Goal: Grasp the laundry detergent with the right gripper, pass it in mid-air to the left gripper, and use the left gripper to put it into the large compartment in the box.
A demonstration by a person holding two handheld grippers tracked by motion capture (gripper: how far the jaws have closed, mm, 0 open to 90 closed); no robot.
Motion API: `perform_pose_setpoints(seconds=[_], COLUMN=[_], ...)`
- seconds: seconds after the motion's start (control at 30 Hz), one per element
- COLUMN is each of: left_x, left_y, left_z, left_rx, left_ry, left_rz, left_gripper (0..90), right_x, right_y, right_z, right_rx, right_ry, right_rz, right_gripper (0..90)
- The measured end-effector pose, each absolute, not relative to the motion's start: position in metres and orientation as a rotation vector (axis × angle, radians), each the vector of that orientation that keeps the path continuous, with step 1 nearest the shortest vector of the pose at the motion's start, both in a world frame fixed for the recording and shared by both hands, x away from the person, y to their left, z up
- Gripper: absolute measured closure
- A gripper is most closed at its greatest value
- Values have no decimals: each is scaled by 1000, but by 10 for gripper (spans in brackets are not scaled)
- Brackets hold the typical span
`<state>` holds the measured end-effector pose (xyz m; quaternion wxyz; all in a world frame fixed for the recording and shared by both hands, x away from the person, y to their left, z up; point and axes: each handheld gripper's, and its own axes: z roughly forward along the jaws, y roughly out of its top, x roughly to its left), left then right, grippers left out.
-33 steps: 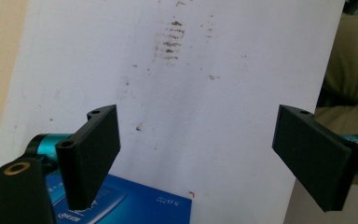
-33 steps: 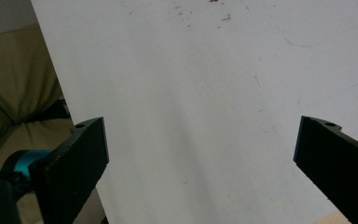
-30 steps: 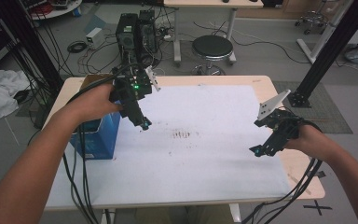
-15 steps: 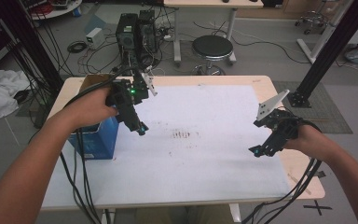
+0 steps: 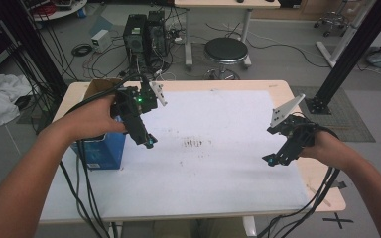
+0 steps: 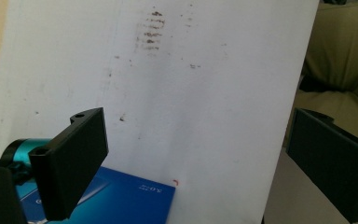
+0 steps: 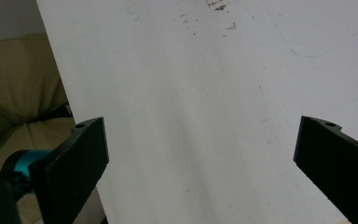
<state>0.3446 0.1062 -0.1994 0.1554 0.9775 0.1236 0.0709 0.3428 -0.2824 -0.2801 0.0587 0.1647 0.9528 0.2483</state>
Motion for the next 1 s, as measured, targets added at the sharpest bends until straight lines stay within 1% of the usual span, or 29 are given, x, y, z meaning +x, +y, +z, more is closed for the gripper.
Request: perform_pose_setpoints(seconds=[0.17, 0.4, 0.63, 1.0], left_x=[341, 342, 344, 342], left_y=[105, 107, 102, 104], left_z=[-203, -203, -205, -207], left_rx=[2808, 2791, 2799, 2796], left_ry=[333, 357, 343, 350], left_rz=[199, 210, 195, 203], left_gripper=[55, 55, 55, 55], right_x=[343, 339, 341, 340], right_y=[-280, -277, -276, -274], right_z=[-280, -277, -274, -273], right_rx=[487, 480, 483, 469], right_ry=[2890, 2885, 2878, 2881], right_rz=[749, 746, 754, 747], right_gripper=[21, 21, 21, 21])
